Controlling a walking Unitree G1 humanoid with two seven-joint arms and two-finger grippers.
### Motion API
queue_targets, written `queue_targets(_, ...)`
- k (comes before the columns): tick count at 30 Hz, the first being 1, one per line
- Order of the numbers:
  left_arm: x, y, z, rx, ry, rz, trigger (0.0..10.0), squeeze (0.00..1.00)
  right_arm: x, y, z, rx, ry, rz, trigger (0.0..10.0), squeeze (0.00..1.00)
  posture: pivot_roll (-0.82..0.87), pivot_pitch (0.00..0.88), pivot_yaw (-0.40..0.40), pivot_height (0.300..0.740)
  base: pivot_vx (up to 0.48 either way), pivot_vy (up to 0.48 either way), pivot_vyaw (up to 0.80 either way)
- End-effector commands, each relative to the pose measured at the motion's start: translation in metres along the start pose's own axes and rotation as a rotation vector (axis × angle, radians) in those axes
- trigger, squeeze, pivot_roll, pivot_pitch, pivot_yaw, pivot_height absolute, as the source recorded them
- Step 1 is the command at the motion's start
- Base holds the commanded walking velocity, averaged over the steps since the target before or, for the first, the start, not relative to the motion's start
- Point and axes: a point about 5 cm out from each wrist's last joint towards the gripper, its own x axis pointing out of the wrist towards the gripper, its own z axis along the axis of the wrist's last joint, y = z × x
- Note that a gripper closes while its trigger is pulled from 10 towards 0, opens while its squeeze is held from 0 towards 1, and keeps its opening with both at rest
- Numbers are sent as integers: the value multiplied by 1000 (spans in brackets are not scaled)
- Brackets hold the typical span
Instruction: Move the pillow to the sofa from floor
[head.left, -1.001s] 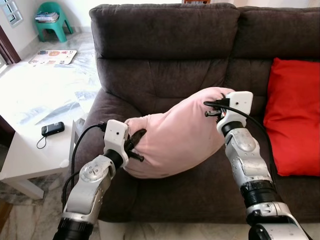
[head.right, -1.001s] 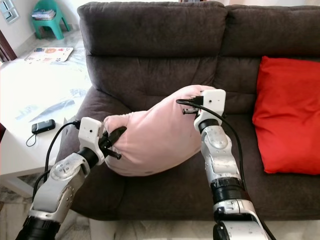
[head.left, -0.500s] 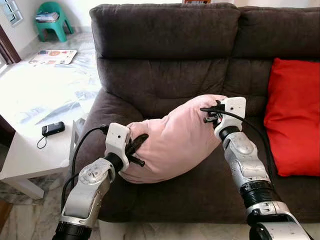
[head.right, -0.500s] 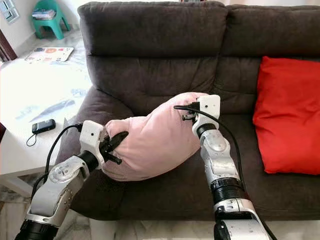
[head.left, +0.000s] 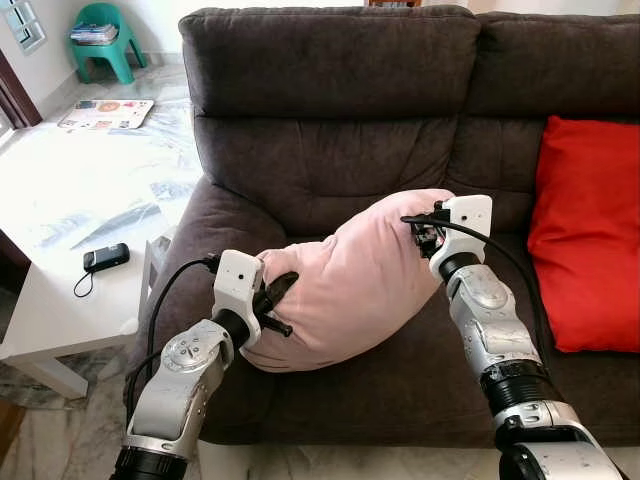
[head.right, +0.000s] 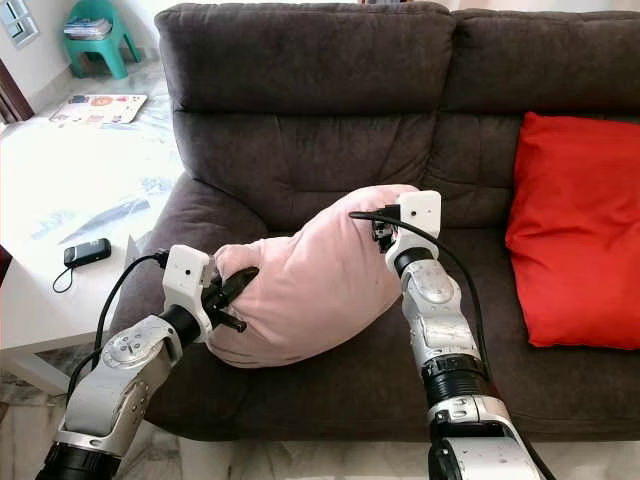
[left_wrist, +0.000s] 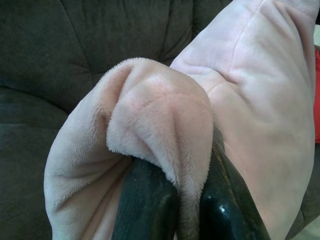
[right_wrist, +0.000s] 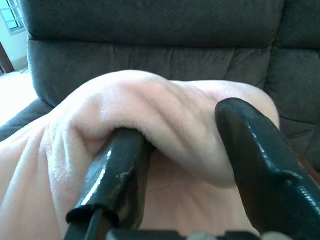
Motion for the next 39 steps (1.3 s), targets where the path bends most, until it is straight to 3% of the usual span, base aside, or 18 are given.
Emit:
queue_targets(1, 5, -12, 7, 4, -39, -64, 10000, 0, 8, 14, 21, -14, -88, 58, 10000, 957, 17, 67, -32, 740, 0, 0, 0)
queue_targets(19, 6, -11, 6, 3, -36, -47, 10000, 0, 8, 14, 21, -14, -89, 58, 10000, 961, 17, 68, -32, 740, 0, 0, 0)
queue_targets(20, 5, 3, 1, -20, -28, 62, 10000, 0, 8, 1, 23, -14, -101, -30, 10000, 0, 15, 75, -35, 740, 0, 0, 0)
queue_targets(24, 1, 32, -11, -66, 2, 302, 10000, 0, 2, -32, 25, -28, -87, -223, 10000, 0, 7, 77, -35, 740, 0, 0, 0)
queue_targets(25, 1, 32, -11, -66, 2, 302, 10000, 0, 2, -32, 25, -28, -87, -223, 10000, 0, 7, 77, -35, 740, 0, 0, 0)
queue_targets(28, -1, 44, -12, -69, 4, 390, 10000, 0, -17, -59, 10, -224, 19, -323, 10000, 0, -2, 80, -36, 740, 0, 0, 0)
queue_targets(33, -2, 47, -13, -75, 3, 421, 10000, 0, -38, -87, -10, -258, 121, -448, 10000, 0, -10, 79, -38, 740, 0, 0, 0)
queue_targets(36, -1, 48, -15, -76, 7, 429, 10000, 0, -47, -88, -28, -324, 219, -391, 10000, 0, -13, 78, -40, 740, 0, 0, 0)
queue_targets(39, 1, 48, -16, -87, 2, 437, 10000, 0, -51, -68, -52, -326, 336, -195, 10000, 0, -17, 78, -38, 740, 0, 0, 0)
